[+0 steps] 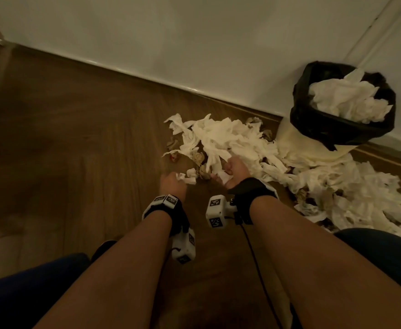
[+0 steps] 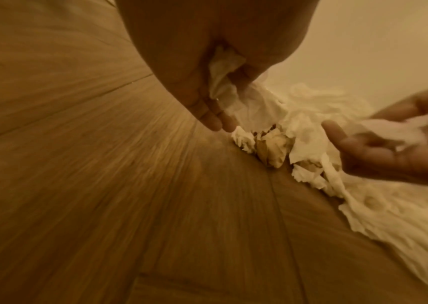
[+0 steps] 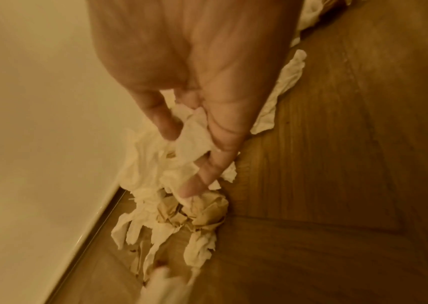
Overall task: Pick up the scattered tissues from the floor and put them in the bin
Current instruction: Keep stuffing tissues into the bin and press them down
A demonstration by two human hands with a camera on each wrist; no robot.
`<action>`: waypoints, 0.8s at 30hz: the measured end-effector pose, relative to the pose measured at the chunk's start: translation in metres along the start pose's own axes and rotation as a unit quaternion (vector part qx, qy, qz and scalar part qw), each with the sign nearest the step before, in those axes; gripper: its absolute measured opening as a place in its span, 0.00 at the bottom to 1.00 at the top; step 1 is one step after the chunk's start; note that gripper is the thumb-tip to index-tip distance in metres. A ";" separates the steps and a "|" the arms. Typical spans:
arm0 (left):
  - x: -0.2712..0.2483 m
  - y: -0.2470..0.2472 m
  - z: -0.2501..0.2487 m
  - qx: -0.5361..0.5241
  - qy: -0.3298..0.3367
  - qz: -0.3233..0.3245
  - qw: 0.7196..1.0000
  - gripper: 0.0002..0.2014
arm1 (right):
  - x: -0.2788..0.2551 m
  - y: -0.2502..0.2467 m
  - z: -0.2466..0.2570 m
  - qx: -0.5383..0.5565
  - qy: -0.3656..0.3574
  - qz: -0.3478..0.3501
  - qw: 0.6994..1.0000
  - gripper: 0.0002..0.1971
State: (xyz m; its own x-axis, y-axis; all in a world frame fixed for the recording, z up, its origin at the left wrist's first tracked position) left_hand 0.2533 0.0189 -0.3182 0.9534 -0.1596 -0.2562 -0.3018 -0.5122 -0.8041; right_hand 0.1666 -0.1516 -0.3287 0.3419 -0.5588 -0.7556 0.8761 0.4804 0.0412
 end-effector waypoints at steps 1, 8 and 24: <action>0.000 0.000 0.002 -0.003 -0.011 0.006 1.000 0.14 | -0.002 -0.003 0.001 0.069 0.019 -0.005 0.997 0.10; -0.012 -0.005 0.003 -0.107 -0.064 0.013 0.992 0.25 | -0.011 -0.041 0.031 0.159 0.005 -0.059 0.985 0.14; -0.074 -0.028 -0.094 -0.141 0.001 0.080 0.987 0.26 | -0.086 -0.081 0.101 -0.035 -0.095 0.051 0.994 0.36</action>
State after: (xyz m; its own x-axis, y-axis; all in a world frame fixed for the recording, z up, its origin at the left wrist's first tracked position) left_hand 0.1919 -0.0343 -0.2264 0.8940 -0.2583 -0.3662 -0.4353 -0.6944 -0.5730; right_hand 0.1002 -0.2110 -0.2005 0.4910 -0.6197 -0.6123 0.8107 0.5823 0.0607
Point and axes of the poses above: each hand's wrist, its own x-axis towards the middle knuckle, its own y-axis out of the palm, z = x × y, the point moved 9 cm from there along x, towards the middle knuckle, and after that the axes turned 12 degrees about -z, right-handed, at the moved point
